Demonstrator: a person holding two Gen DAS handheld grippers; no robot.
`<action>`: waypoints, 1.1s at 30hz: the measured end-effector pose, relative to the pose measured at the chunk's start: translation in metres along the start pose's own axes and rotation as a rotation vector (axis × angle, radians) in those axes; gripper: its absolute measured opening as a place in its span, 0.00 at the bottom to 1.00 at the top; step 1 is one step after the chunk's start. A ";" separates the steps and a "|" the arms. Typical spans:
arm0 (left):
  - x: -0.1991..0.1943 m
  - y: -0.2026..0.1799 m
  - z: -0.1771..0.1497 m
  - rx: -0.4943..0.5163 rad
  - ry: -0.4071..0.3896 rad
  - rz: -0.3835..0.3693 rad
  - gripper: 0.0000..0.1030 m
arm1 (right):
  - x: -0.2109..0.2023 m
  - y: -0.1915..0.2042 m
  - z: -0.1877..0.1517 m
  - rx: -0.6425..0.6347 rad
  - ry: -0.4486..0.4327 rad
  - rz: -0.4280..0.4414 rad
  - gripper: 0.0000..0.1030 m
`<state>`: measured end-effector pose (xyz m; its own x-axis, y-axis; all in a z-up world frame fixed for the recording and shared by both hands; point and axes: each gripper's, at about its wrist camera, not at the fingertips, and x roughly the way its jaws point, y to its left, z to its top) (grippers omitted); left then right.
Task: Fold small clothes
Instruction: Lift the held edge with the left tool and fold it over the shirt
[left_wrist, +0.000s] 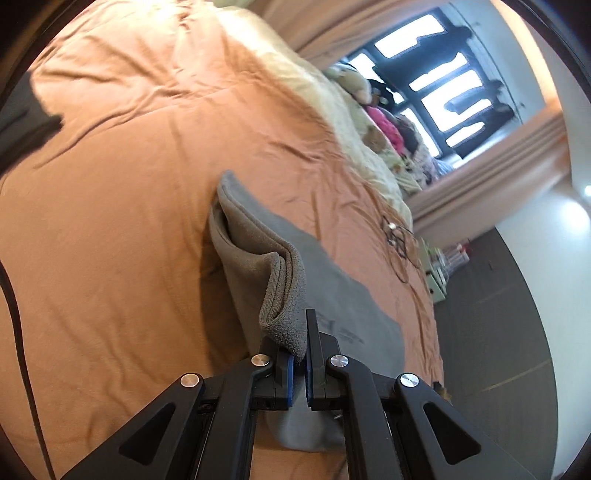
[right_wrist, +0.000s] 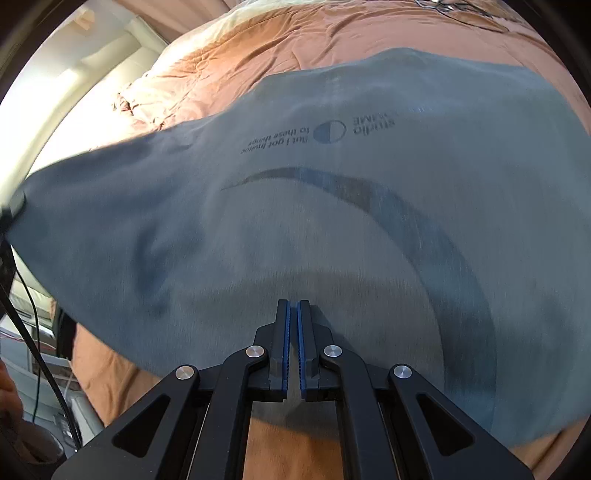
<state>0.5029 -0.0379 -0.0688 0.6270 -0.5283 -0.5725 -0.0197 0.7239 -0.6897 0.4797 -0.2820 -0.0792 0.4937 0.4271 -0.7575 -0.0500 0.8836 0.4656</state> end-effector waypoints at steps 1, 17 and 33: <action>0.000 -0.010 0.001 0.013 0.004 -0.012 0.03 | -0.001 -0.003 -0.003 0.012 -0.001 0.011 0.00; 0.033 -0.151 -0.009 0.243 0.118 -0.154 0.04 | -0.019 -0.045 -0.044 0.138 -0.008 0.177 0.00; 0.094 -0.243 -0.091 0.462 0.339 -0.240 0.04 | -0.180 -0.133 -0.054 0.231 -0.240 0.098 0.50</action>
<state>0.4962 -0.3040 0.0049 0.2884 -0.7566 -0.5868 0.4779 0.6448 -0.5965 0.3505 -0.4661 -0.0302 0.6875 0.4262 -0.5879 0.0769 0.7624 0.6426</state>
